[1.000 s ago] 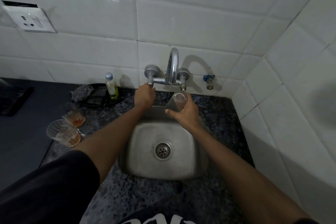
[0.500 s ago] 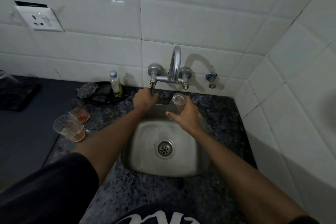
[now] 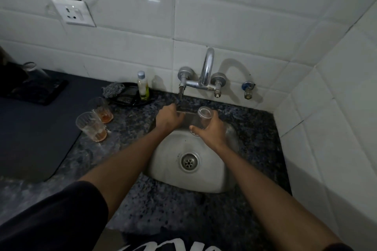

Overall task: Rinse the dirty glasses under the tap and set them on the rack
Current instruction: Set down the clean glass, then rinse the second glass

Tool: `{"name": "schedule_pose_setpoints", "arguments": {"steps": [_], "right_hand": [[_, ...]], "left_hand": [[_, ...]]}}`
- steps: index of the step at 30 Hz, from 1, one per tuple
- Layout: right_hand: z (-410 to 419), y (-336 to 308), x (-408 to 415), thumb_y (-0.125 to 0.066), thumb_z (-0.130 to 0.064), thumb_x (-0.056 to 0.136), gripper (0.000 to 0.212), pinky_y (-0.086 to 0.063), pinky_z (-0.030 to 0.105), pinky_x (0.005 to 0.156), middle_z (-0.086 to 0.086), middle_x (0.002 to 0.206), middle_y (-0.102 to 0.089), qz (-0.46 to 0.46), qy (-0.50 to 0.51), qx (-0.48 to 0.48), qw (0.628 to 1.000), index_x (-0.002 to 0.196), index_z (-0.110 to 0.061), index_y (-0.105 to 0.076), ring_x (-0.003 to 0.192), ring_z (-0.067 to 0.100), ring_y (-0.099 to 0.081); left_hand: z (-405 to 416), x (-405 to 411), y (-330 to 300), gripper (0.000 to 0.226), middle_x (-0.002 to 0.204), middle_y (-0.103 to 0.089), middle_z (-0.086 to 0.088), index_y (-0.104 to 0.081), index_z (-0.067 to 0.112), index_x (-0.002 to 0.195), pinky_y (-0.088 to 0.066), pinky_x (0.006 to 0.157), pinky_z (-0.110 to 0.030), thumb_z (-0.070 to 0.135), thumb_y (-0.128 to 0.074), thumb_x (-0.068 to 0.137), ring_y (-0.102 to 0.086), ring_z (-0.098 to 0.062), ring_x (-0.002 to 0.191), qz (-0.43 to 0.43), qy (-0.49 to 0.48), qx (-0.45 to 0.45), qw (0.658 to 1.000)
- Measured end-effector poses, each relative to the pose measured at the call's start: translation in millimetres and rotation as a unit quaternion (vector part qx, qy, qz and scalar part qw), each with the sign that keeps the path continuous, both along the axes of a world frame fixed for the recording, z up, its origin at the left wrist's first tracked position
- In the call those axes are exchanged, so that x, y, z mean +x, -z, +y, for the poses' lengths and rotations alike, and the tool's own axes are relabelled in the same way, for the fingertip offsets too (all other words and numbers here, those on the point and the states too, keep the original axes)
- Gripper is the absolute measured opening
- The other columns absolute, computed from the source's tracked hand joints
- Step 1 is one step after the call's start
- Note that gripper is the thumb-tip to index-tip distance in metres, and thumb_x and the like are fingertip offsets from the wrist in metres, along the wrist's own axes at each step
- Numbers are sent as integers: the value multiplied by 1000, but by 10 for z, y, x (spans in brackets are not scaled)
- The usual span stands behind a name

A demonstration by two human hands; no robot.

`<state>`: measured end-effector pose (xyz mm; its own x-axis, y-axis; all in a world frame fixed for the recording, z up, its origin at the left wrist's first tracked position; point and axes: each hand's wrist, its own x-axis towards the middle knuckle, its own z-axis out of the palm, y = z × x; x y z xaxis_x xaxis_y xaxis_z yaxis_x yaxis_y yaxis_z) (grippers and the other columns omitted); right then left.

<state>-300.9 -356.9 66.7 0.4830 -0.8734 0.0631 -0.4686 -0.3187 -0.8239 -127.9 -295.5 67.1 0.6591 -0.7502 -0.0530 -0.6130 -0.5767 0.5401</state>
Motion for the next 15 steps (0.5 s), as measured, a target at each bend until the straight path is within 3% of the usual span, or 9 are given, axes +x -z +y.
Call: {"name": "schedule_pose_setpoints", "arguments": {"steps": [7,11,13,15], "right_hand": [[87,-66,-27,-99,-24,65,67,-42,-1,68,-6,104,-66,-28,-49,10,998,114,-20,-54,91,10,-64],[247,-180,255,-99,-26,66,65,-44,2,70,-9,104,-66,-40,-125,11,991,114,-21,-55,91,5,-65],[370,-248,493,-98,-27,67,64,-46,5,71,-9,104,-67,-64,-159,17,985,116,-20,-57,89,-4,-64],[536,-313,793,-97,-31,70,63,-51,11,75,-6,107,-69,-86,-191,23,978,117,-22,-57,91,-3,-66]], "left_hand": [[253,-95,-101,38,101,-75,-9,-70,15,107,-56,77,-38,47,-64,87,-70,-30,95,-9,-18,-45,999],[541,-8,-262,30,95,-74,-4,-68,18,99,-53,72,-34,46,-64,87,-70,-26,90,-22,-79,-95,992],[760,108,-352,31,97,-75,-3,-69,16,103,-52,72,-33,43,-65,88,-70,-26,91,-40,-118,-111,986],[1044,303,-422,31,98,-76,-5,-70,14,107,-55,75,-36,40,-65,90,-71,-27,93,-62,-160,-120,978]]}}
